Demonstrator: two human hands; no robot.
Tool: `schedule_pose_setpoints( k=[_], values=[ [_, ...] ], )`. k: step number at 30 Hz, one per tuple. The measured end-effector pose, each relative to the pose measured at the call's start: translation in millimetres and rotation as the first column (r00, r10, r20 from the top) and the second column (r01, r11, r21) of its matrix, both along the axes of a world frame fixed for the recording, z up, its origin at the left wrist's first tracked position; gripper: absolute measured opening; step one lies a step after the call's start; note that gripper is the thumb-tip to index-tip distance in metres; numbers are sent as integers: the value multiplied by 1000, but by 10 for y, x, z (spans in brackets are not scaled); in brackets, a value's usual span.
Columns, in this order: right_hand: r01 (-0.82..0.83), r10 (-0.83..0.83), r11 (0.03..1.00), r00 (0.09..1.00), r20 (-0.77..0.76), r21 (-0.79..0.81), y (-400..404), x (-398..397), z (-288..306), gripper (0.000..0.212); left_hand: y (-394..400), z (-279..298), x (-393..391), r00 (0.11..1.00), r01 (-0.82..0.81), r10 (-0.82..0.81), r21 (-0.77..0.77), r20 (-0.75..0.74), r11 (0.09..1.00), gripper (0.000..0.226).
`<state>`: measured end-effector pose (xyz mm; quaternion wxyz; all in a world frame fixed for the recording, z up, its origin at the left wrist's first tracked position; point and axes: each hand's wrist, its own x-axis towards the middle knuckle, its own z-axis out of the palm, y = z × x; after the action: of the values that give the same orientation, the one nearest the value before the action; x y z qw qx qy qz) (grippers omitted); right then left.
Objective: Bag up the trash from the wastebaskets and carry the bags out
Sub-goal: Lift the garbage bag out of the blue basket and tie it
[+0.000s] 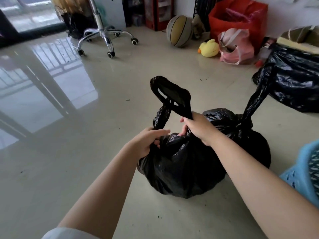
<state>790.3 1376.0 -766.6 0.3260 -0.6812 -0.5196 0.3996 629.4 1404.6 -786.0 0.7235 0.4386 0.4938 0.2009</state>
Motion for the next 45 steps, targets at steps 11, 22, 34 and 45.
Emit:
schedule_pose_setpoints(
  k=[11, 22, 34, 45],
  values=[
    [-452, 466, 872, 649, 601, -187, -157, -266, -12, 18, -41, 49, -34, 987, -76, 80, -39, 138, 996, 52],
    [-391, 415, 879, 909, 35, -273, -189, 152, -2, 11, -108, 14, -149, 964, -23, 50, -104, 262, 994, 38],
    [-355, 381, 919, 911, 156, -171, -170, 134, 152, 21, -66, 134, -37, 983, 82, -22, 325, -185, 942, 27],
    [-302, 224, 891, 942, -251, -338, -149, 143, 186, 33, -9, 75, -14, 857, -475, 360, 295, 368, 829, 60]
  ],
)
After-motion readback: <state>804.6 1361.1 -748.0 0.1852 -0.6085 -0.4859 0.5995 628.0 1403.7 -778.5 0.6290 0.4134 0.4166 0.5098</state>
